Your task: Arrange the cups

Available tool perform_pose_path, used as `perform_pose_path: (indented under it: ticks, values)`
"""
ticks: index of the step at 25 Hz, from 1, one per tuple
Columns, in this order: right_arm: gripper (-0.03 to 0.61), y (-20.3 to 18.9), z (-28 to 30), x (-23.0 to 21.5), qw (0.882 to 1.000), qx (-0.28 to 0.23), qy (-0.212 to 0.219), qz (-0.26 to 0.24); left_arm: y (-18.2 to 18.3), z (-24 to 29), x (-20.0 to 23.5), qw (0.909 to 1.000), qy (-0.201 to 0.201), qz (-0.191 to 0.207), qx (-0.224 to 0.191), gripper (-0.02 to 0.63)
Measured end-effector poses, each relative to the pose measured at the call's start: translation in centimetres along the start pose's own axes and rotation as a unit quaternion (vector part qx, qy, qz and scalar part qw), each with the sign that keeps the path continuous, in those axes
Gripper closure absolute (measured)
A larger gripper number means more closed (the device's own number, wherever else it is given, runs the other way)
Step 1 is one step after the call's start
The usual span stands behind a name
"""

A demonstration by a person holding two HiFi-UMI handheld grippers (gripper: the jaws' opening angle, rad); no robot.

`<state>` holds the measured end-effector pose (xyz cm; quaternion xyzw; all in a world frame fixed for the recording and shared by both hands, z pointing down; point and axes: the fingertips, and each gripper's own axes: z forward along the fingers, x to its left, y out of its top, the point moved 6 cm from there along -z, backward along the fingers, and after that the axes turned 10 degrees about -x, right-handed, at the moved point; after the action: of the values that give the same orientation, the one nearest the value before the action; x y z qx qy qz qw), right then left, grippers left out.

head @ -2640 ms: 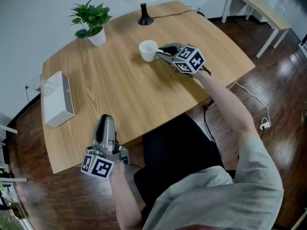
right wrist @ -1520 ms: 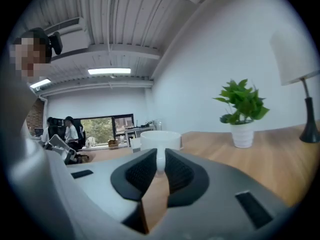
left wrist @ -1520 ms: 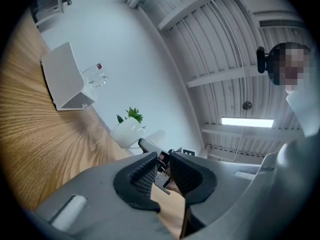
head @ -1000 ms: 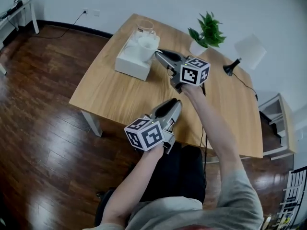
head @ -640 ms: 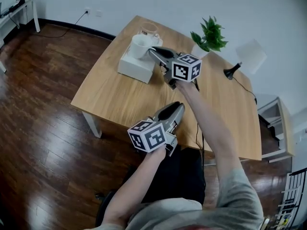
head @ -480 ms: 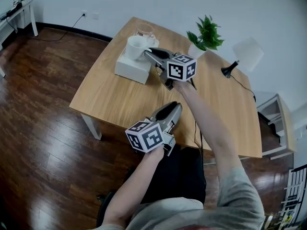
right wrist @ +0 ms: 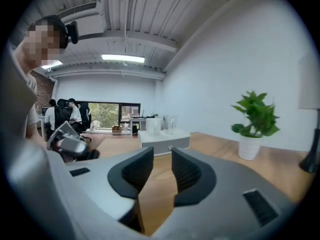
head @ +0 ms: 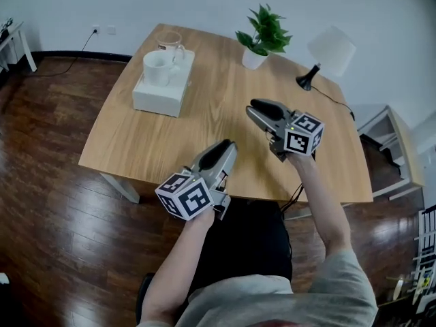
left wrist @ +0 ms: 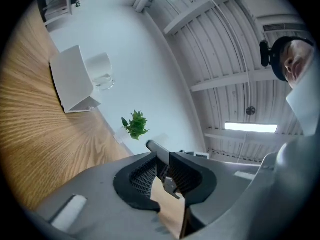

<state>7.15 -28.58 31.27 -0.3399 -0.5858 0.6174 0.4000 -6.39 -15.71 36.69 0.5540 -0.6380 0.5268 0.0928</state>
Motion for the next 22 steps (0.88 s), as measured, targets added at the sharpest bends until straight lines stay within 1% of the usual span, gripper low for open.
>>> perform_pose_path:
  ticks: [3,6,8,11,15,19,22]
  values:
    - [0.468,-1.1,-8.8,0.1,0.998,-0.008,-0.064,-0.017,-0.6,0.2,-0.6,0.9996,-0.01,0.016,0.02,0.546]
    - [0.468,-2.9,-16.5,1.1,0.991,-0.035,-0.13,-0.011,-1.5,0.4,-1.4,0.9976,-0.02,0.052,0.04,0.546]
    - [0.469,-4.3,-20.5,1.9,0.984,-0.063,-0.168,0.0,-2.1,0.4,-1.8,0.9951,-0.023,0.082,0.051,0.546]
    - [0.468,-6.3,-24.8,2.9,0.974,-0.088,-0.209,0.006,-3.0,0.6,-2.3,0.9903,-0.027,0.118,0.067,0.546]
    - [0.469,-7.2,-28.2,3.2,0.965,-0.097,-0.244,-0.025,-4.2,0.7,-2.7,0.9842,-0.032,0.155,0.08,0.546]
    - [0.469,-7.4,-29.3,3.2,0.961,-0.103,-0.253,-0.038,-4.5,0.7,-2.9,0.9811,-0.034,0.17,0.086,0.546]
    - [0.469,-7.8,-29.6,3.2,0.96,-0.105,-0.256,-0.033,-4.7,0.6,-3.1,0.9785,-0.034,0.182,0.091,0.546]
